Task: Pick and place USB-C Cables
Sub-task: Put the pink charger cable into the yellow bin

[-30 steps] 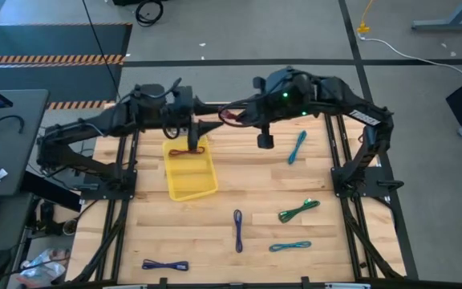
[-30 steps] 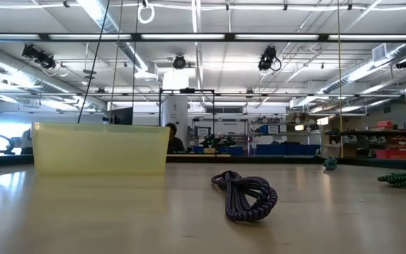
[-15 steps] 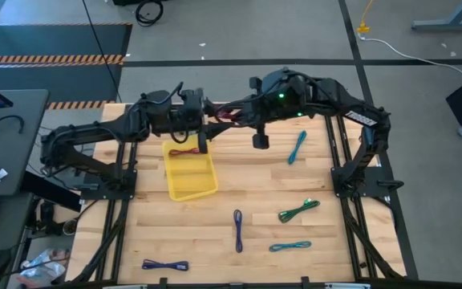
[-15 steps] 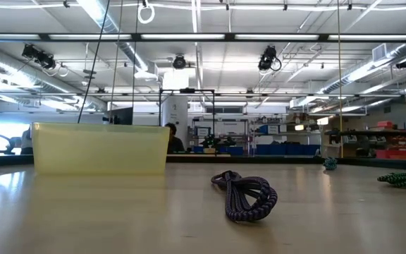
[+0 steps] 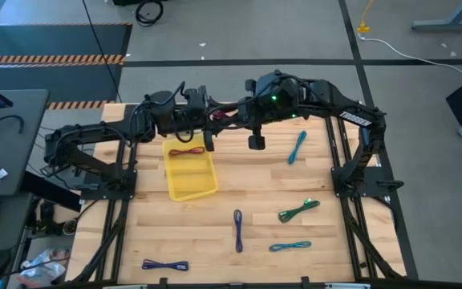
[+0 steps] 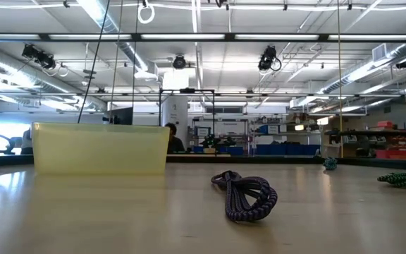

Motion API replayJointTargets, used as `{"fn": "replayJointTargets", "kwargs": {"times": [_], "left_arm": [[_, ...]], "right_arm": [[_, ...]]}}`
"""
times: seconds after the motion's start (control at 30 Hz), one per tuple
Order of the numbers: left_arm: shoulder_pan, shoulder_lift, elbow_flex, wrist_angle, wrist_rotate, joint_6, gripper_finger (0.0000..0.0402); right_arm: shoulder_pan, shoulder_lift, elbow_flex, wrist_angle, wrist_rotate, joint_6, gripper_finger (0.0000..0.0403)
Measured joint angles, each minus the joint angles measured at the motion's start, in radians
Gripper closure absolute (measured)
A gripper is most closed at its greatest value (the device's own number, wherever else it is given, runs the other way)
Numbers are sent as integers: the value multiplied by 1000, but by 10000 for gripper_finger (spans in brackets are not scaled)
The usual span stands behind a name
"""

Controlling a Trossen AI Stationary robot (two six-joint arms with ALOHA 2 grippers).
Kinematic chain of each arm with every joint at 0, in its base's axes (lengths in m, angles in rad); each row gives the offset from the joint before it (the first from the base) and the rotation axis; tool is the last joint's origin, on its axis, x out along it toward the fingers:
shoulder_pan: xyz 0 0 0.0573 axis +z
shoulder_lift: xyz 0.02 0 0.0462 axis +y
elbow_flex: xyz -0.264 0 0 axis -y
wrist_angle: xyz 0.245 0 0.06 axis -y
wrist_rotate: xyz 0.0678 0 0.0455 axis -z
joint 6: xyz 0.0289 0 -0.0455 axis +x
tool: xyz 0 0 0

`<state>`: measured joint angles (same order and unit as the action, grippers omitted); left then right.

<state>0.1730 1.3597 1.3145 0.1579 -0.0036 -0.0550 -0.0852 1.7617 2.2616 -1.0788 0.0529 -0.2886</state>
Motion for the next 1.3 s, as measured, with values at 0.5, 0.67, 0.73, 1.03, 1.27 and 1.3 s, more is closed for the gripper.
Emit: {"fn": "replayJointTargets", "kwargs": {"times": [0.5, 0.67, 0.73, 1.03, 1.27, 1.3], "left_arm": [[-3, -1, 0, -17, -29, 67, 382], [5, -5, 1, -73, -56, 67, 382], [10, -15, 0, -134, -80, 67, 382], [6, -67, 1, -801, -229, -186, 382], [2, -36, 1, -1248, -234, -383, 382], [0, -25, 1, -1276, -233, -383, 382]], "right_arm": [[10, -4, 13, -47, 29, 1, 243], [33, -13, 83, -128, 33, 19, 176], [40, -42, 91, -136, 44, 51, 165], [36, -214, 90, -229, 140, 189, 174], [35, -291, 90, -226, 140, 192, 185], [35, -298, 90, -226, 140, 192, 185]]}}
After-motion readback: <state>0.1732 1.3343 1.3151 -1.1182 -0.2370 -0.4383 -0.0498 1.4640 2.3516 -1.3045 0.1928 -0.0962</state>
